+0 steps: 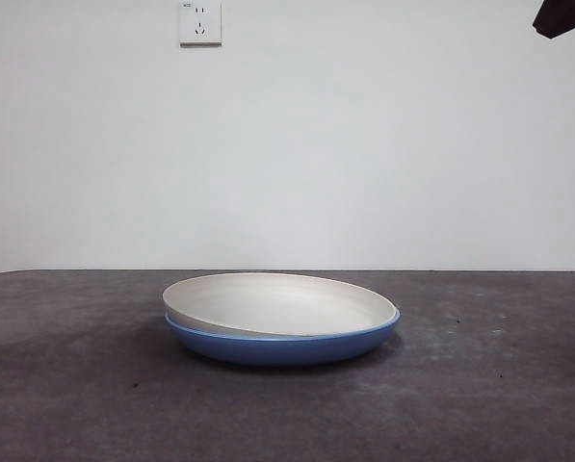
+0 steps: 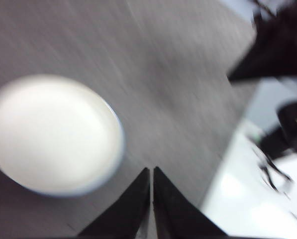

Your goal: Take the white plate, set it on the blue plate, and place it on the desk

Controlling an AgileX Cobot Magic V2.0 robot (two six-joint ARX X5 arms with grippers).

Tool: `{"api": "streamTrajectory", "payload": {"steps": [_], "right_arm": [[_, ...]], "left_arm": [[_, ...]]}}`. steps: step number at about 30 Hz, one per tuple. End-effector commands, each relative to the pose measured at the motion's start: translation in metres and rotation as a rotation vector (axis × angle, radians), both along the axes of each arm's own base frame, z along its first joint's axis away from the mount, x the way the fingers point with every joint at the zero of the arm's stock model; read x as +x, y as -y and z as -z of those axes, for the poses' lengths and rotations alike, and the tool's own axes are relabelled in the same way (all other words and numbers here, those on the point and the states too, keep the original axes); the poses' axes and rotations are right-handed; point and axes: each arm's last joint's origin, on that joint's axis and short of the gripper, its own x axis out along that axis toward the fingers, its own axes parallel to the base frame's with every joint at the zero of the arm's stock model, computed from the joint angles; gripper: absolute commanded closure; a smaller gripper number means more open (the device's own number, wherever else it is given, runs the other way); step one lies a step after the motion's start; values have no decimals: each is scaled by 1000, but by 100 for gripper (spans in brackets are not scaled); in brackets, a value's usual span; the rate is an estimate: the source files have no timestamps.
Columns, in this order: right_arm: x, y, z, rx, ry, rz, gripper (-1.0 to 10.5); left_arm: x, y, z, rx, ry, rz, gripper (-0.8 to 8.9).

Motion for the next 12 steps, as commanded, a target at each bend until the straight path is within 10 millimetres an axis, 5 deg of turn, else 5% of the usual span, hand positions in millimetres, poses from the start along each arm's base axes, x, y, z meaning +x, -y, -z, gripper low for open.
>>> {"api": "streamTrajectory", "payload": {"steps": [1,7,12], "right_arm": [[1,-2,-5,5,20,-12,939],[1,-2,-4,4,20,-13,939],[1,-1,-5,4,20,-12,940]], "left_arm": [[-4,-15,-16,-47,186,-60,803],[-26,-54,-34,-150,588,-358,803],[-46,-72,-16,-172,820,-658,803]]}}
